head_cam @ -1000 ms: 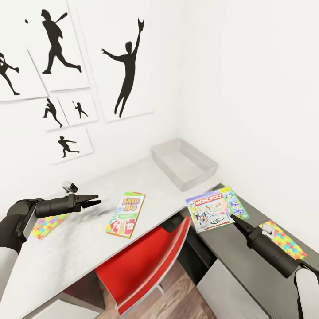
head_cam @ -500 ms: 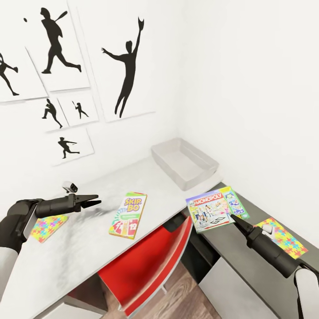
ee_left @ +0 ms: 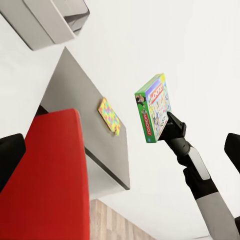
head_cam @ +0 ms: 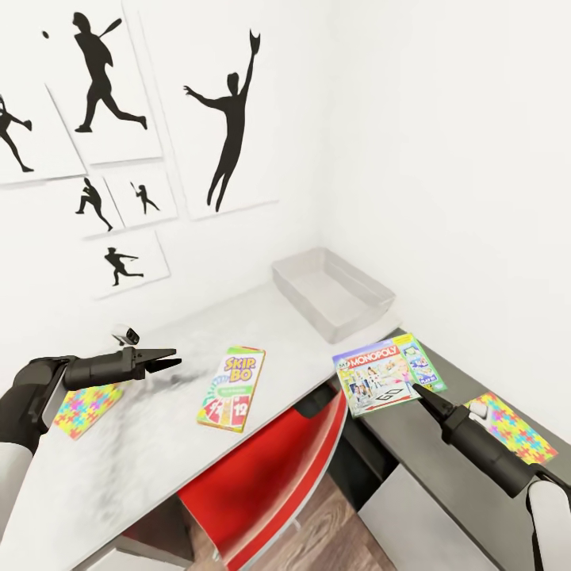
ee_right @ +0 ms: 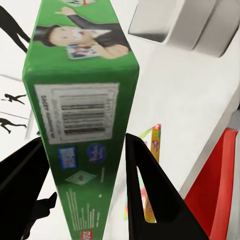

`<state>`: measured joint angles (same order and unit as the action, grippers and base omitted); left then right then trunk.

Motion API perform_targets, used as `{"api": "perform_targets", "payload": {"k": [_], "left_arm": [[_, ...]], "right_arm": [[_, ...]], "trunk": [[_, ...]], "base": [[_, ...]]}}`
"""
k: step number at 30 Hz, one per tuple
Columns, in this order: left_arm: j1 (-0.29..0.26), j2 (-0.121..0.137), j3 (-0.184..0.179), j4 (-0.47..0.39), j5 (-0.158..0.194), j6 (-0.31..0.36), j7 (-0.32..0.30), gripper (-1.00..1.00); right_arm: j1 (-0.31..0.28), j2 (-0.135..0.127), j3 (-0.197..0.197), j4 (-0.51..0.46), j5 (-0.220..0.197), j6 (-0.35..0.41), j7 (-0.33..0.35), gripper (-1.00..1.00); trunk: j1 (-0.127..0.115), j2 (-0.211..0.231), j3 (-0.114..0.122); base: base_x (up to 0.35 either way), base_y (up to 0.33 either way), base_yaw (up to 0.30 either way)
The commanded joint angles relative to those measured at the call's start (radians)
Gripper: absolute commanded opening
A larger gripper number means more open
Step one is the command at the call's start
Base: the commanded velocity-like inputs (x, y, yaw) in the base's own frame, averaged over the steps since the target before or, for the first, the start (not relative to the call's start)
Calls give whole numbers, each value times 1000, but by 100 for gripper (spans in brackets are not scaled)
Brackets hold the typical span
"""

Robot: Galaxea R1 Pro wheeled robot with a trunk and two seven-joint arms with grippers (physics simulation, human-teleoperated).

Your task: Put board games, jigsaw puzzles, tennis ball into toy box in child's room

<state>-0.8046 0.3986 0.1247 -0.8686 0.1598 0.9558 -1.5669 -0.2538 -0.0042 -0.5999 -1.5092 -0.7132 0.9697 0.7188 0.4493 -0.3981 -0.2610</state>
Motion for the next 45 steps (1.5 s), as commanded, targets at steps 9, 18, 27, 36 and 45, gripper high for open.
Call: {"api": "perform_targets", "payload": {"k": [9,18,27,36,45], "left_arm": [[-1,0,0,0,0,11,-4,100],[-1,0,0,0,0,11,-4,100],[-1,0,0,0,0,11,-4,100],[-1,0,0,0,0,11,-4,100],[-1,0,0,0,0,11,-4,100]], "right_arm": [[-1,0,-1,0,3,4,5,-100],[-1,1,-1,0,3,4,5,-100],[-1,1,-1,0,3,4,5,-100],[-1,1,-1,0,3,4,6,-100],[-1,1,-1,0,3,4,5,-100]], "trunk": [[1,-2,-2],[1,-2,-2],[1,-2,-2],[1,-2,-2],[1,-2,-2]], "base": [[160,-5,0],[75,-61,0],[2,-3,0],[0,0,0],[22,-109,0]]}}
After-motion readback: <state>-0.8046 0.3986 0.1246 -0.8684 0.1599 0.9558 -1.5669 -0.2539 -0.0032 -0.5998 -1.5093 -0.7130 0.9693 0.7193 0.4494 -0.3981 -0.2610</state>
